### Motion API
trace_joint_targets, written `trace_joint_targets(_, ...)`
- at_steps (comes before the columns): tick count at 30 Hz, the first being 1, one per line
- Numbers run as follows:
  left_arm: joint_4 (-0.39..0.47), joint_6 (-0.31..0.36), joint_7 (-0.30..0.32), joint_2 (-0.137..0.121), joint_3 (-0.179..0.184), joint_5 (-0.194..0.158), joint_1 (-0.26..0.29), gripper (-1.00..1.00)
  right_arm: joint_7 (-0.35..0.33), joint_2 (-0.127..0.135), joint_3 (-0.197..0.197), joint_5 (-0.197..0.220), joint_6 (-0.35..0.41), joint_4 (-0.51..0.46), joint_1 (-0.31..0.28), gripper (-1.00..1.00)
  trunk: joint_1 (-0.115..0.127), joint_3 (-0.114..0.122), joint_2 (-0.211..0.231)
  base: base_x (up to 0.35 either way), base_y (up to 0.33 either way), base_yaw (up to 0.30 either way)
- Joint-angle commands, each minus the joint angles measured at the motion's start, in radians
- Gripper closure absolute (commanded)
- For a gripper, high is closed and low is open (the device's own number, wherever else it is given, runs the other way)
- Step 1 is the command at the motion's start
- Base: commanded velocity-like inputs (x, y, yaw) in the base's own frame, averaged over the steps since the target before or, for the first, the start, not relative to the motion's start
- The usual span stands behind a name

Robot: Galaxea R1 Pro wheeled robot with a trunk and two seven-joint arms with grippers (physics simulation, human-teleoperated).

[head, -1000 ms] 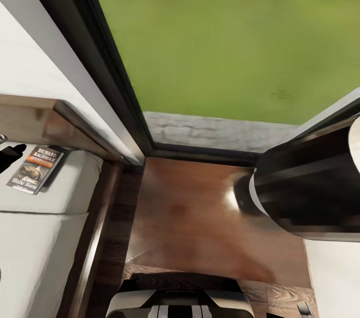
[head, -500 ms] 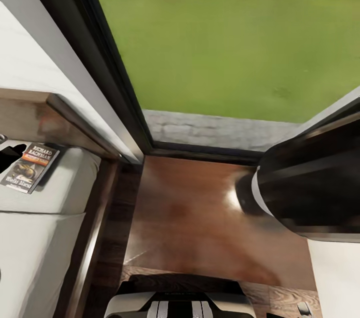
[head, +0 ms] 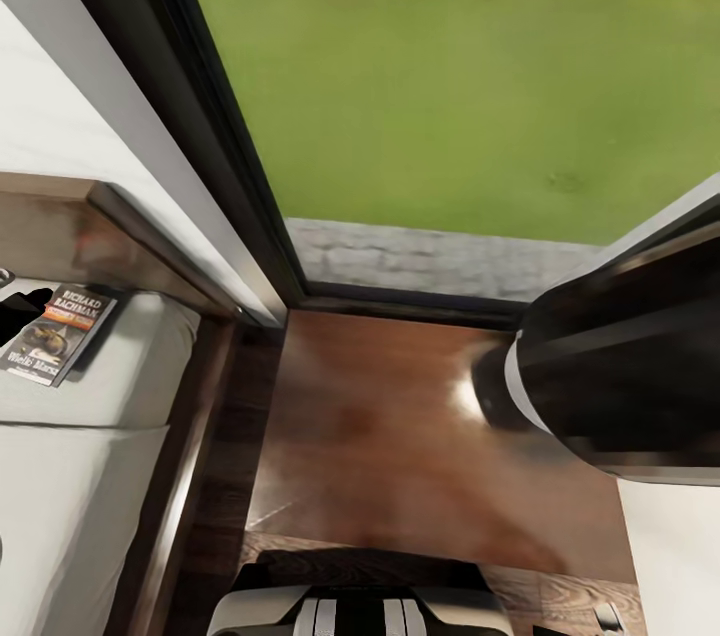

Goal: In the bedroom, move the book from the bed onto either nightstand, and place the two sandals side by side next to the bed.

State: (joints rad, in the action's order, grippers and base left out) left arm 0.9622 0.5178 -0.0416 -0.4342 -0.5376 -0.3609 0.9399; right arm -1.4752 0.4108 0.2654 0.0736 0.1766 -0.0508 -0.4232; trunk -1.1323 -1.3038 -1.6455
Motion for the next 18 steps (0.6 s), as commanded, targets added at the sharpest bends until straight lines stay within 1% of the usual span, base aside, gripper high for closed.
trace_joint_targets(1,0.001,0.006,-0.004,0.000,-0.001,-0.010,0.000,-1.00,-0.003,0.000,-0.005,0.008,0.011,0.000,0.000,-1.00,-0.004,-0.004,-0.007,0.000,0.000,0.000)
trace_joint_targets(4,0.001,0.005,-0.004,0.000,-0.001,-0.010,0.000,-1.00,-0.003,0.000,-0.006,0.008,0.011,0.000,0.000,-1.00,-0.015,-0.013,-0.028,0.000,0.000,0.000)
trace_joint_targets(18,0.003,0.005,-0.004,0.000,-0.001,-0.010,0.000,-1.00,-0.003,0.000,-0.006,0.008,0.011,0.000,0.000,-1.00,-0.015,-0.013,-0.028,0.000,0.000,0.000)
